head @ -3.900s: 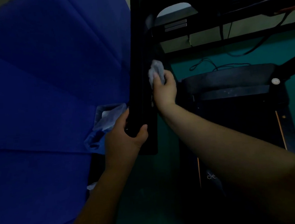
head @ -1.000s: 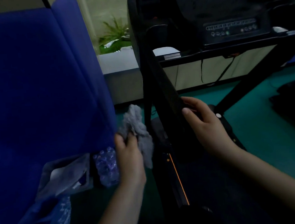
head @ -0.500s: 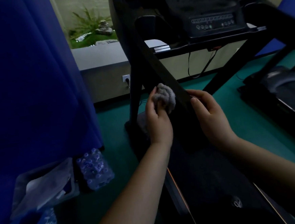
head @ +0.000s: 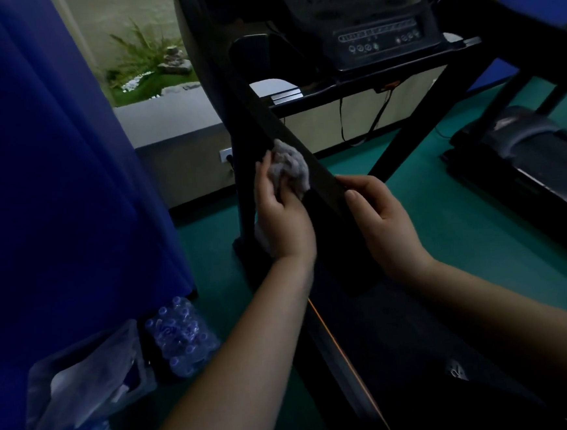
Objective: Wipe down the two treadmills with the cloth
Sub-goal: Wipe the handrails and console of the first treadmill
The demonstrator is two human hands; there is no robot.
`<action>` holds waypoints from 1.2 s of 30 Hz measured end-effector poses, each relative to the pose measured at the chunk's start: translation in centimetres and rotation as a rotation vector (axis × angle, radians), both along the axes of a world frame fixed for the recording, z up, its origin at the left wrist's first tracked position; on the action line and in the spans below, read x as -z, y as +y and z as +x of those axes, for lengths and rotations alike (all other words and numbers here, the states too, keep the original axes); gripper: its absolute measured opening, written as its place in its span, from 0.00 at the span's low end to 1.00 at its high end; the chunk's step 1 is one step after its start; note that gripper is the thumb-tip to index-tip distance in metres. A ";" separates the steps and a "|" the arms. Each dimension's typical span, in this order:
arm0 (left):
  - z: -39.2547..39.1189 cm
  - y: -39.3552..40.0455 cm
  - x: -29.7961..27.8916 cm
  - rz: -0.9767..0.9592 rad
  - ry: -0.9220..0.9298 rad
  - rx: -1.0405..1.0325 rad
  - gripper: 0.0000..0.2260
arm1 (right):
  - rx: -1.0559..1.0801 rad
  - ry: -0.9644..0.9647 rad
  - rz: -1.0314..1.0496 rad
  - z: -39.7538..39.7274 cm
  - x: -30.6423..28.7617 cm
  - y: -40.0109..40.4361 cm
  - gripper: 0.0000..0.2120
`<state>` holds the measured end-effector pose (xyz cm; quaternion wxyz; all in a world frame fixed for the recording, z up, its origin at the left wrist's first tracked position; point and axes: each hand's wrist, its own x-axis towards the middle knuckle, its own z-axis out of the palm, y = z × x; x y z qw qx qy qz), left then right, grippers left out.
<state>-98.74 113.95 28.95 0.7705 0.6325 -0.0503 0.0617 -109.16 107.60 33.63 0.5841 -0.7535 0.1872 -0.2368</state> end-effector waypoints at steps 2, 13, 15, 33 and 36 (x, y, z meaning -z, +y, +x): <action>2.6 -0.3 -0.8 0.016 0.019 -0.002 0.18 | 0.004 -0.008 -0.009 0.1 0.2 -0.1 0.11; 14.7 -0.8 -4.7 0.267 0.242 -0.002 0.13 | 0.001 -0.070 0.001 0.2 0.8 -0.4 0.11; 14.0 -0.6 -4.5 0.322 0.254 0.008 0.15 | -0.007 -0.069 0.009 0.2 0.9 -0.4 0.11; -12.8 1.9 1.6 0.063 0.205 0.101 0.15 | -0.106 -0.023 0.069 -0.4 0.2 -0.9 0.13; -10.2 1.0 0.5 0.010 0.336 0.032 0.10 | -0.133 -0.016 0.100 -0.7 0.1 -1.0 0.13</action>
